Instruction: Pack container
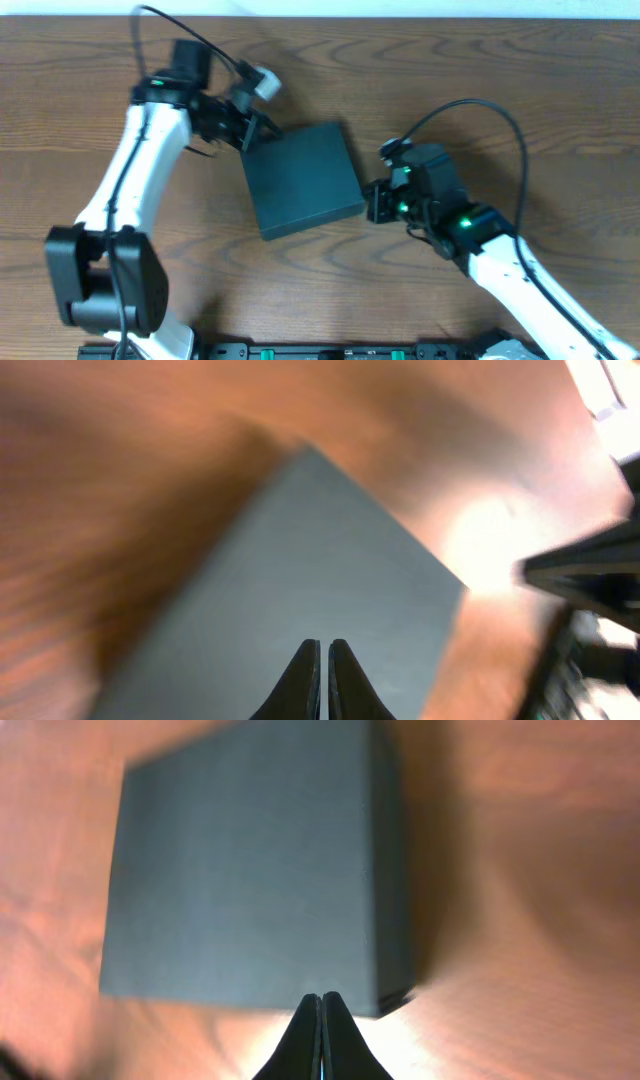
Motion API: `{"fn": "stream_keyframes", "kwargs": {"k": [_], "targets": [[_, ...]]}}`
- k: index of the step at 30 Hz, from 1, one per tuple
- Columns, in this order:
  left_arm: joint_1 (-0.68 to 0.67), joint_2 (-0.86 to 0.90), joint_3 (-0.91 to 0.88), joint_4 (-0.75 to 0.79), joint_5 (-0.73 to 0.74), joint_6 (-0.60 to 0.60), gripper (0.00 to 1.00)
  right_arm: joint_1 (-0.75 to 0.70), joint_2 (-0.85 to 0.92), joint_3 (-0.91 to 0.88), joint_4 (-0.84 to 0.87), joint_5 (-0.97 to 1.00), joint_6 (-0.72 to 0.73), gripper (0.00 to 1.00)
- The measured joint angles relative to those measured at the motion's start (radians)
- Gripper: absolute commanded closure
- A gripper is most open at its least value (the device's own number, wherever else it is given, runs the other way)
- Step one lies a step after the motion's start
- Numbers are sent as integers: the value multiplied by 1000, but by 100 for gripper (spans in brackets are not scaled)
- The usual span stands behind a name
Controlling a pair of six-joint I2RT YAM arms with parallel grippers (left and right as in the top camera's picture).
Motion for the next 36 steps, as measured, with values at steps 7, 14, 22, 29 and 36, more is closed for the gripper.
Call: {"fn": "stream_keyframes", "kwargs": {"k": [7, 14, 22, 29, 36], "targets": [[164, -27, -59, 54, -115, -136, 94, -101, 92, 0, 22, 70, -3, 98], [171, -26, -327, 246, -129, -288, 94, -104, 321, 0, 170, 3, -1, 98], [151, -23, -445, 397, -118, -420, 94, -103, 377, 0, 208, -170, 5, 98], [103, -23, -445, 478, -141, -481, 94, -94, 377, 0, 157, -237, 3, 98], [33, 11, -445, 542, -172, -551, 94, -94, 377, 0, 102, -265, -19, 98]]}}
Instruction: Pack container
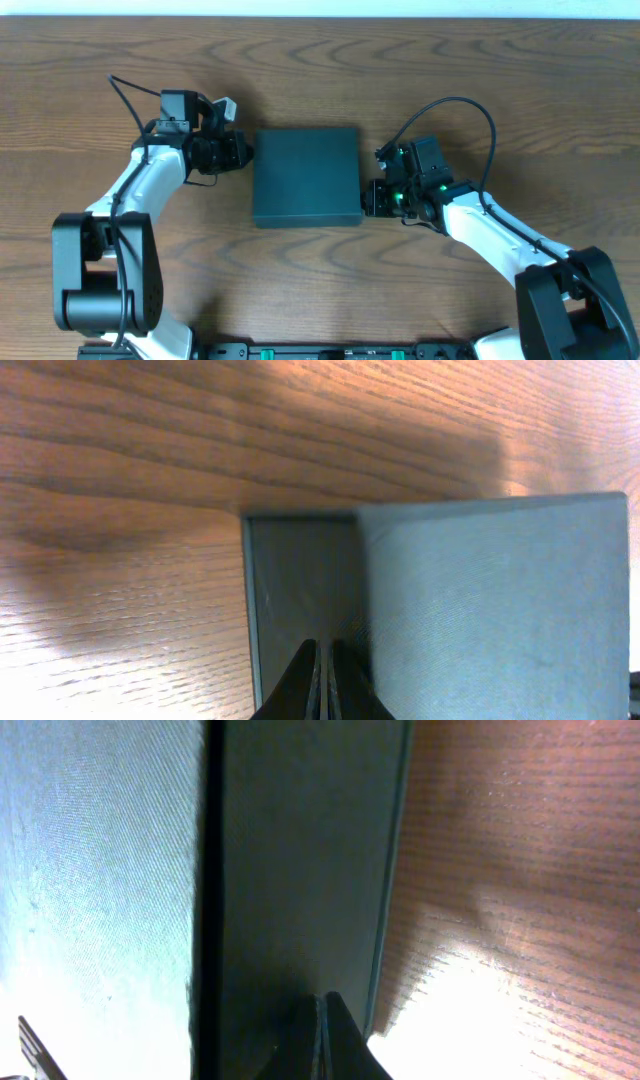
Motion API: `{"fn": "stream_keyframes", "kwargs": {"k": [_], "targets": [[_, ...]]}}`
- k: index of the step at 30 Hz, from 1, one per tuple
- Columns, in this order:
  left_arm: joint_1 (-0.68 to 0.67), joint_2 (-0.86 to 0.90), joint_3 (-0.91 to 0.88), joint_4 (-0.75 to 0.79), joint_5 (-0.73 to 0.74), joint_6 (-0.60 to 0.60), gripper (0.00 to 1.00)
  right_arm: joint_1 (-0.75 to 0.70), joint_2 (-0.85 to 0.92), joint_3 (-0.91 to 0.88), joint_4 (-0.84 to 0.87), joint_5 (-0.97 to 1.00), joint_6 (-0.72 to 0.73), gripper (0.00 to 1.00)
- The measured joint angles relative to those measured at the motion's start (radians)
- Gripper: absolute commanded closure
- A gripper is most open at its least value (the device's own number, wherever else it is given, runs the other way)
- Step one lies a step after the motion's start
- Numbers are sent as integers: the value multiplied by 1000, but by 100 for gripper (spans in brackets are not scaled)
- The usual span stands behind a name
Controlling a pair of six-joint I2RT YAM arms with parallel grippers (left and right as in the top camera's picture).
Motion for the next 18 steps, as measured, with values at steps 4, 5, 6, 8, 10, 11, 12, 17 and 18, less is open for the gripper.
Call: {"fn": "stream_keyframes", "kwargs": {"k": [4, 5, 6, 8, 10, 11, 12, 17, 18], "targets": [[-16, 11, 0, 13, -3, -29, 94, 0, 0, 0, -19, 0, -21, 98], [-17, 11, 0, 13, -3, -30, 94, 0, 0, 0, -19, 0, -24, 98], [-17, 11, 0, 13, -3, -32, 94, -3, 0, 0, -22, 0, -30, 98], [-16, 11, 0, 9, -2, -33, 94, -11, 0, 7, -59, 3, -42, 98], [-14, 11, 7, -29, -3, -37, 94, -41, 0, 43, -175, 27, -66, 98], [-11, 11, 12, -52, -3, -37, 94, -72, 0, 100, -292, 65, -96, 98], [-2, 5, 48, -140, -29, -31, 94, -95, -2, 154, -377, 95, -120, 98], [52, -157, 192, -299, -135, 52, 94, -162, -49, 484, -687, 221, -244, 99], [55, -212, 216, -301, -145, 64, 94, -163, -69, 529, -713, 237, -258, 99]]}}
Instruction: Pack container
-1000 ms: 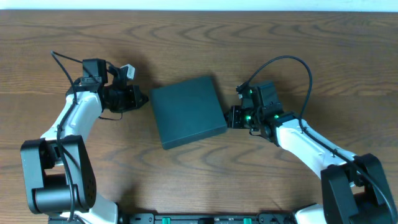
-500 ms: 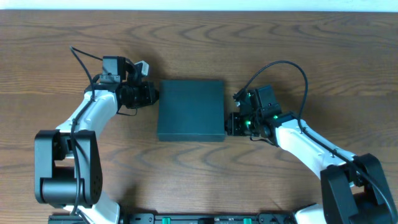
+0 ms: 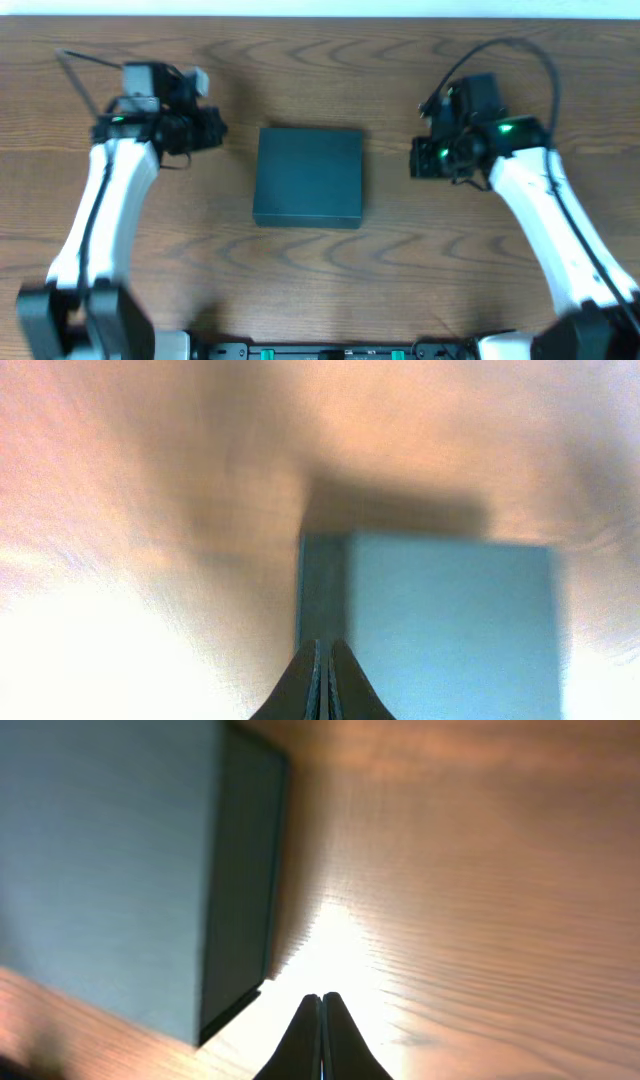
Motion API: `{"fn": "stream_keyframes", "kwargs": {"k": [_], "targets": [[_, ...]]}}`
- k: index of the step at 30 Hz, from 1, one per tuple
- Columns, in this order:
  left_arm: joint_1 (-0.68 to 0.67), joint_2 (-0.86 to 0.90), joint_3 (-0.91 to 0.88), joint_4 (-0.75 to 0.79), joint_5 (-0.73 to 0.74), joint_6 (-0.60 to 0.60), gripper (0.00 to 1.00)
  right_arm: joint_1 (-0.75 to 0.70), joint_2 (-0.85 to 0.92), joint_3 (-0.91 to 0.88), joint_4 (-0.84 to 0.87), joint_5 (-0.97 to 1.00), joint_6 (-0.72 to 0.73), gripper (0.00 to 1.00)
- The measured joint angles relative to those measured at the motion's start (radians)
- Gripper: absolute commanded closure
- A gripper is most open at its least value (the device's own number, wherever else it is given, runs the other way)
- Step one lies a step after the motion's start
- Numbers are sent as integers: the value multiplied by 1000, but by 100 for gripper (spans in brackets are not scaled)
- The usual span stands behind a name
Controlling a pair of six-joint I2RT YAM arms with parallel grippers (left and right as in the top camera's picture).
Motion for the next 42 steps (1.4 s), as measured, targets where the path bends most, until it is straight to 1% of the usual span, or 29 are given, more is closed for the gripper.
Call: {"fn": "stream_keyframes", "kwargs": {"k": [2, 4, 8, 9, 10, 11, 12, 13, 16, 21, 35, 39, 42], "targets": [[-1, -122, 32, -2, -11, 23, 94, 0, -47, 99, -69, 31, -26, 98], [-5, -221, 41, -19, -15, 34, 94, 0, -99, 155, -105, 48, -41, 98], [-6, -365, 42, -112, -21, 48, 94, 0, -209, 181, -126, 64, -60, 99], [-6, -401, 42, -145, -24, 50, 93, 0, -238, 181, -134, 64, -63, 98], [-6, -425, 42, -161, -26, 51, 80, 0, -264, 181, -145, 64, -64, 96], [-6, -452, 42, -180, -28, 56, 39, 0, -284, 181, -155, 64, -66, 76], [-6, -477, 42, -196, -29, 58, 5, 0, -304, 181, -167, 64, -68, 37], [-6, -496, 42, -205, -29, 58, 5, 0, -322, 181, -178, 63, -69, 1], [-6, -542, 42, -256, -28, 28, 5, 0, -372, 181, -222, 64, -67, 1], [-6, -560, 42, -325, -24, -7, 5, 0, -405, 181, -295, 64, -59, 1], [-19, -566, 42, -350, -24, -14, 5, 0, -402, 181, -300, 64, -58, 1], [-43, -652, 40, -350, -25, -14, 5, 0, -402, 181, -301, 64, -58, 1], [-73, -778, 39, -352, -35, -9, 5, 0, -402, 181, -301, 64, -58, 1]]}}
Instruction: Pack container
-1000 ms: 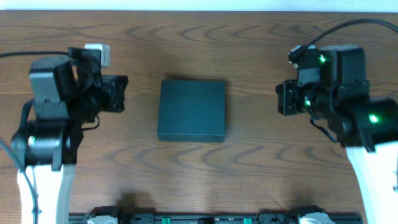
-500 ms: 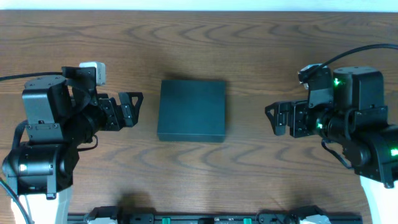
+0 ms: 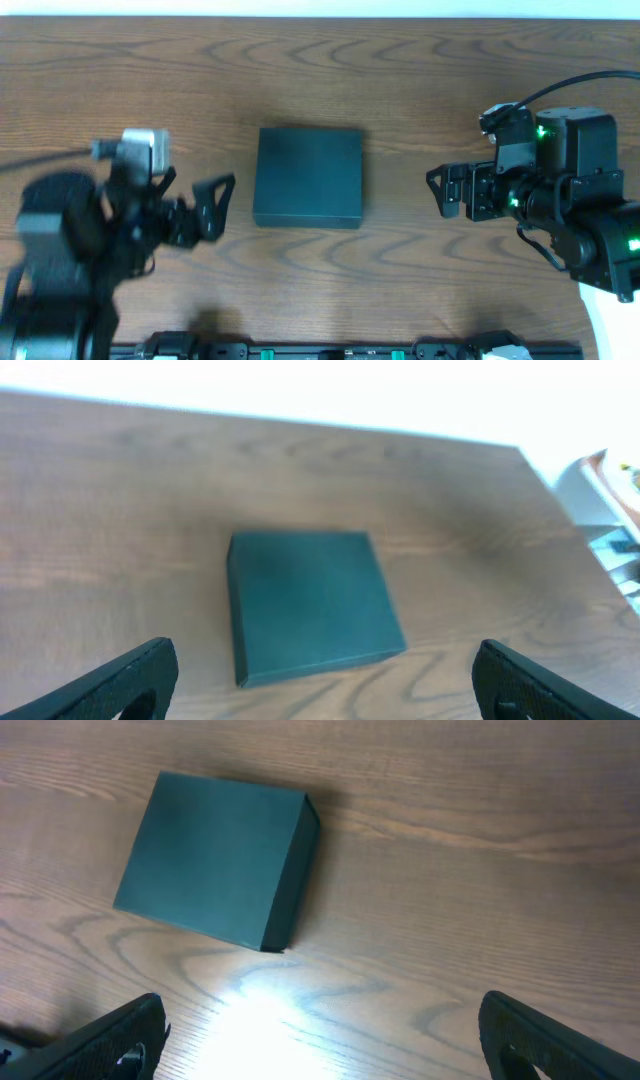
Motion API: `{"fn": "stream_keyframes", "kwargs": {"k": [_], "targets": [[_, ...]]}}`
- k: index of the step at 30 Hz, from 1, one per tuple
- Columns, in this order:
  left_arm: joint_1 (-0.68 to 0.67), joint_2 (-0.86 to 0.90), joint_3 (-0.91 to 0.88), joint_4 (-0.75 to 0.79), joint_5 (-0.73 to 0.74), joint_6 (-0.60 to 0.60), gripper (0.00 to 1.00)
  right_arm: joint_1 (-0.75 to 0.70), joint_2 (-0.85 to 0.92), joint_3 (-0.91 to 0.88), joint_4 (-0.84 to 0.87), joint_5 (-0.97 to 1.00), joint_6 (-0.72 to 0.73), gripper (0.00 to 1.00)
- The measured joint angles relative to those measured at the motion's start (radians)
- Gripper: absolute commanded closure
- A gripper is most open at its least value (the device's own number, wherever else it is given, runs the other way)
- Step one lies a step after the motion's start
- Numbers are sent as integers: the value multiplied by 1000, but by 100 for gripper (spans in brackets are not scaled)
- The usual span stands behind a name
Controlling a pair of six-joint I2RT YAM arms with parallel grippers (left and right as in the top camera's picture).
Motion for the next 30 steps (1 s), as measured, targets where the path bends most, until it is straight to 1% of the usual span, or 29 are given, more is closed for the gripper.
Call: {"fn": "stream_keyframes", "kwargs": {"k": [2, 5, 7, 11, 14, 20, 21, 25, 30], "targets": [[-7, -93, 2, -31, -35, 21, 5, 0, 1, 0, 0, 0, 1, 1], [-8, -224, 2, -149, -137, 49, 5, 0, 2, 0, 0, 0, 2, 1], [-8, -298, -5, -195, -208, 56, 5, 0, 2, 0, 0, 0, 2, 1], [-8, -460, -79, -204, -355, 64, 5, 0, 3, 0, 0, 1, 2, 1], [-8, -560, -186, -190, -436, 68, 5, 0, 4, 0, -1, 3, 2, 1], [-8, -720, -441, -14, -494, 69, 5, 0, 5, 0, 0, 5, 2, 1], [-8, -754, -525, 41, -498, 50, 5, 0, 5, 0, 0, 6, 2, 1], [-8, -772, -682, 161, -486, 6, 5, 0, 5, 0, 0, 7, 2, 1], [-8, -772, -888, 333, -414, -16, 5, 0, 5, 0, -1, 8, 2, 1]]}}
